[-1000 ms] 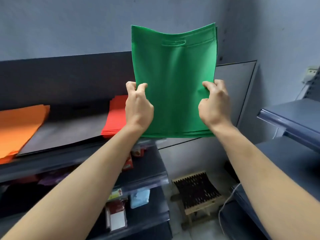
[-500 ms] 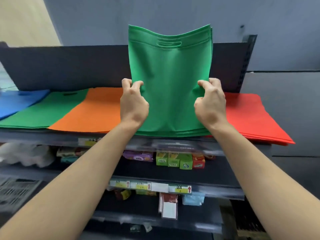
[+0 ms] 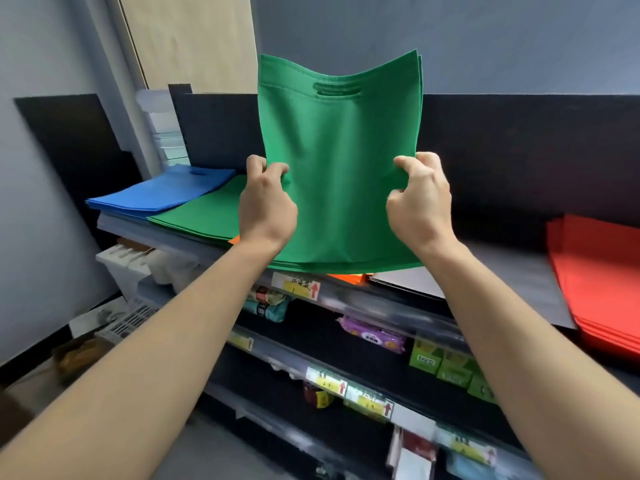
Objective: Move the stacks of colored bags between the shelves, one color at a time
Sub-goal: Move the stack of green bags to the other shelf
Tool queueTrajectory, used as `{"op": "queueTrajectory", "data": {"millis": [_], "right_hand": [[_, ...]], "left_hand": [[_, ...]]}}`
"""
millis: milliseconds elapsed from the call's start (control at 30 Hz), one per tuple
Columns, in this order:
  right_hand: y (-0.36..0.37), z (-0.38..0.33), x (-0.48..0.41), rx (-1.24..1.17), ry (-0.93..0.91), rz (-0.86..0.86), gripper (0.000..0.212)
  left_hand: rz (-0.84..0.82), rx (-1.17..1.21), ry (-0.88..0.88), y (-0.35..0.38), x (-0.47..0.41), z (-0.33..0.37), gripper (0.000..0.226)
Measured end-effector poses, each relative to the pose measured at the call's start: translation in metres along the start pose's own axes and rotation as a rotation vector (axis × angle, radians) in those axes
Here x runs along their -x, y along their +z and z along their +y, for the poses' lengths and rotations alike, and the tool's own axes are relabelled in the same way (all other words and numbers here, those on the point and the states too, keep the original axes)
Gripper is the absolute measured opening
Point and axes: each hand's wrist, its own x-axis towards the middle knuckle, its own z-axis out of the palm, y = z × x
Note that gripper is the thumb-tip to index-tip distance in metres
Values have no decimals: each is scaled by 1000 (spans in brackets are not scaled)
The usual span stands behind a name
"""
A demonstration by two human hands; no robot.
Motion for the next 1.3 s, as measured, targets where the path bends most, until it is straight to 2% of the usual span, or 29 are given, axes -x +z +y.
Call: {"op": "queueTrajectory", "data": {"millis": [100,233,433,733,1000,1133,1300], "right_hand": [[37,-22,-11,-1,-5,-1,50],[100,-59,-28,21,37,1,50],[197,-126,-48,39,90,-67,49],[269,-140,-57,149,281,-187,41],[294,-125,-67,308,350,-294,41],[288,-120,-71,422,299,-218,42],[257,-119,-77,466,138,-92,33]], "left_hand": [[-15,-17,-14,-3,-28,-40,45],[-113,-78,-3,-16,-80,-105,47],[-191,-146,-3,-33,-153,-202,44],[-377,-159,23,-3,-190,-275,45],[-481,-243,-3,20,-203,-303,45],[-452,-297,64,31,-201,-287,43],[-454,-73,257,49,-192,-225,44]]}}
